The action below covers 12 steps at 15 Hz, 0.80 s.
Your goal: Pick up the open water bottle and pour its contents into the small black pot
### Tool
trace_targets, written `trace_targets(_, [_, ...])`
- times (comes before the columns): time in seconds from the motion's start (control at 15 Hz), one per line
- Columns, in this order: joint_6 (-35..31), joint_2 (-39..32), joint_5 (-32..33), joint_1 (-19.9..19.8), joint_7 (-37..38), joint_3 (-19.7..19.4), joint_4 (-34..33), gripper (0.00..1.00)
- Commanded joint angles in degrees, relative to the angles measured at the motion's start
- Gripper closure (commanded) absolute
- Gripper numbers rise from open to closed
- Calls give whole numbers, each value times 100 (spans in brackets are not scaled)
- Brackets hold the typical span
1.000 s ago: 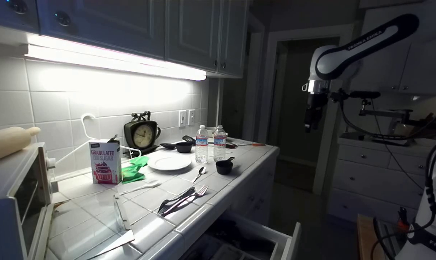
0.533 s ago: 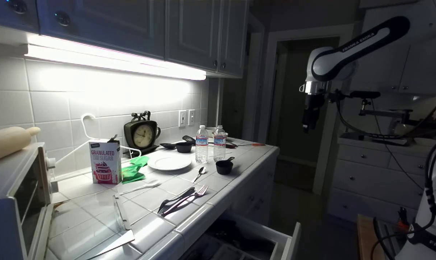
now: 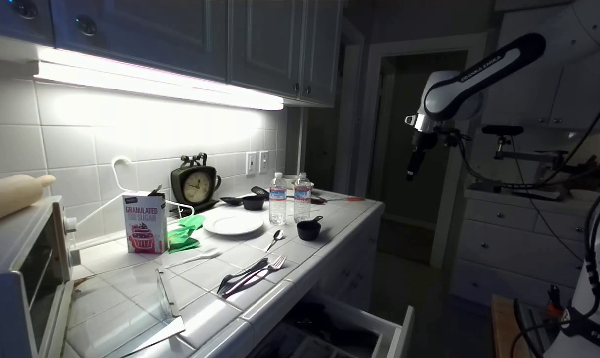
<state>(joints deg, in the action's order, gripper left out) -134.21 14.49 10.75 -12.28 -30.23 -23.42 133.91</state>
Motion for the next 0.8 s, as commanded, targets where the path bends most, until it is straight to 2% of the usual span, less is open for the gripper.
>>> trace_targets(0.0, [-457,-511,-1215,407,-1502,-425,-366,0])
trace_targets(0.2, [-290,-721,-2587,1043,-2829,-932,-631,0])
trace_targets(0.33, [-45,-931,-3444,1254,-3702,-1149,-859,0])
trace_targets(0.4, [115,-1118,-3855,883,-4131,-820,-985,0])
trace_targets(0.53, [560,-1427,-4203,653,-4516,-678,-1236,0])
trace_targets(0.6, [164,-1011,-3833,497,-4097,-423,-834,0])
trace_targets(0.73, [369,-1236,-3995,336,-4310,-325,-1008,0])
